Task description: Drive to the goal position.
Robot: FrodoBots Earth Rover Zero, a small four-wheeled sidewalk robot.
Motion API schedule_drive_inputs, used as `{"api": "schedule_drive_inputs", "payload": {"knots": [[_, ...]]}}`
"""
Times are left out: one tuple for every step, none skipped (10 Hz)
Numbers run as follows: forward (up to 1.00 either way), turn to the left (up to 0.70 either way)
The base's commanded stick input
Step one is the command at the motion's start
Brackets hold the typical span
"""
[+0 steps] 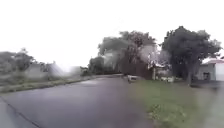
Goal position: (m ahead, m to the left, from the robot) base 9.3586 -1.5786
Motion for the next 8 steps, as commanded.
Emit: {"api": "schedule_drive_inputs", "payload": {"knots": [[0.85, 0.00], [0.85, 0.00], [0.85, 0.00], [0.85, 0.00], [0.85, 0.00], [0.85, 0.00], [0.85, 0.00], [0.85, -0.10]]}}
